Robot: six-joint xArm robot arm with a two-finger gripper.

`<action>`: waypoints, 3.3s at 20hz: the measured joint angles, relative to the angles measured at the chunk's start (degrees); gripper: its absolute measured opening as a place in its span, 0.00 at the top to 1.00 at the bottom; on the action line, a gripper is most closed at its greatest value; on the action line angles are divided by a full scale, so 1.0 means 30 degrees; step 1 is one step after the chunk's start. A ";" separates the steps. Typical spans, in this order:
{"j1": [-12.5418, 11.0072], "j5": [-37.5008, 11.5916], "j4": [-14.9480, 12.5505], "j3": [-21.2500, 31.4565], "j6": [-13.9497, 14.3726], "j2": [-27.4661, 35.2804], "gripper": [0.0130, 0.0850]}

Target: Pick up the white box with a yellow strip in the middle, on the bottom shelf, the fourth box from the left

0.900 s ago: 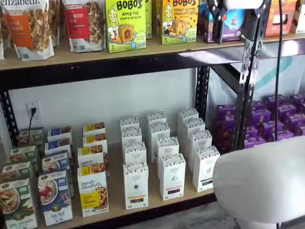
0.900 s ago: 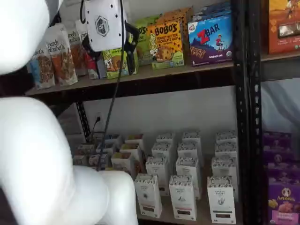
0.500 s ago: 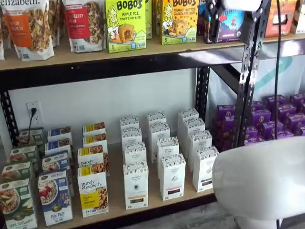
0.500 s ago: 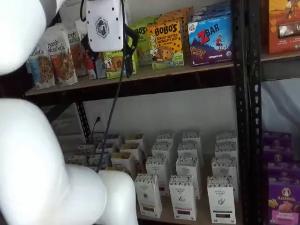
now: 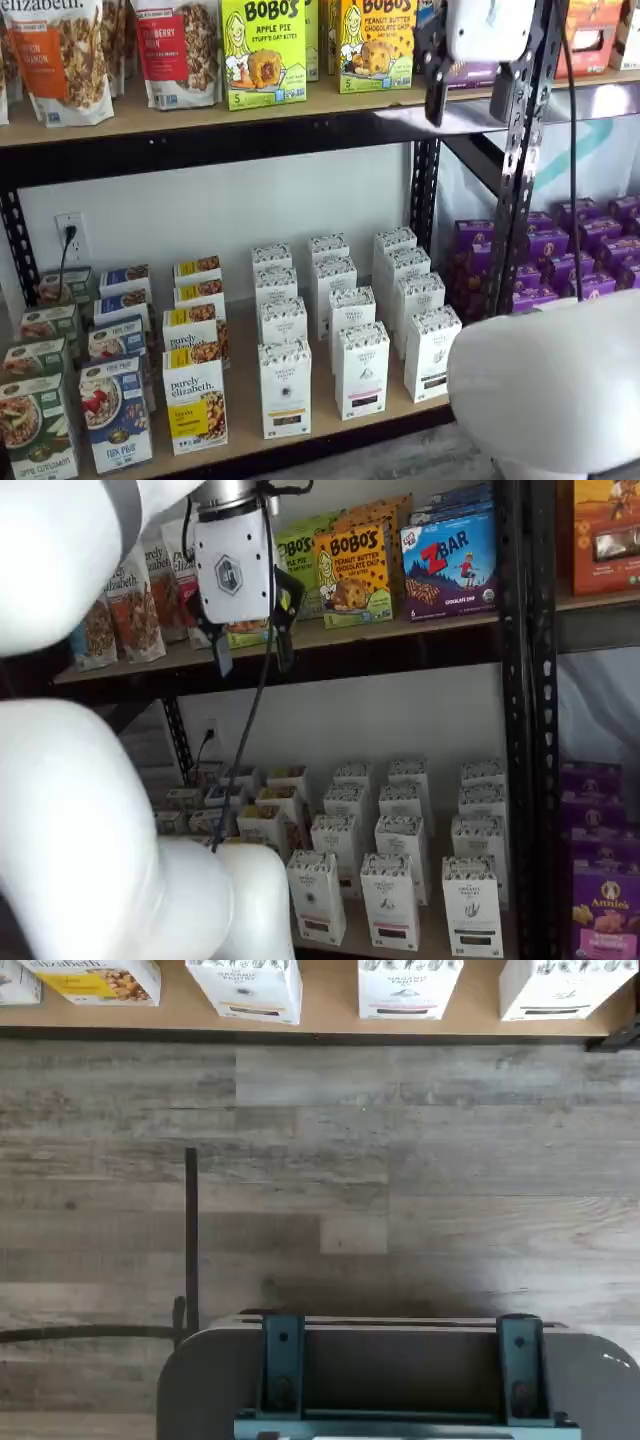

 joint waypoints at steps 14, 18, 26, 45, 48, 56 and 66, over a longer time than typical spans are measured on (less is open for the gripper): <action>0.3590 -0.6480 -0.0335 0.6757 0.3250 -0.2278 0.00; 0.4867 -0.8848 -0.0960 0.8430 0.4489 -0.2823 0.00; 0.6281 -1.1137 -0.0639 0.9545 0.5821 -0.0941 0.00; 0.8607 -1.7958 -0.0737 1.0148 0.8016 0.6285 0.00; 0.8877 -1.9034 -0.0788 1.0106 0.8296 0.7499 0.00; 0.9410 -2.1381 -0.1089 0.9765 0.8987 1.0409 0.00; 0.9931 -2.3999 -0.1214 0.8969 0.9566 1.3783 0.00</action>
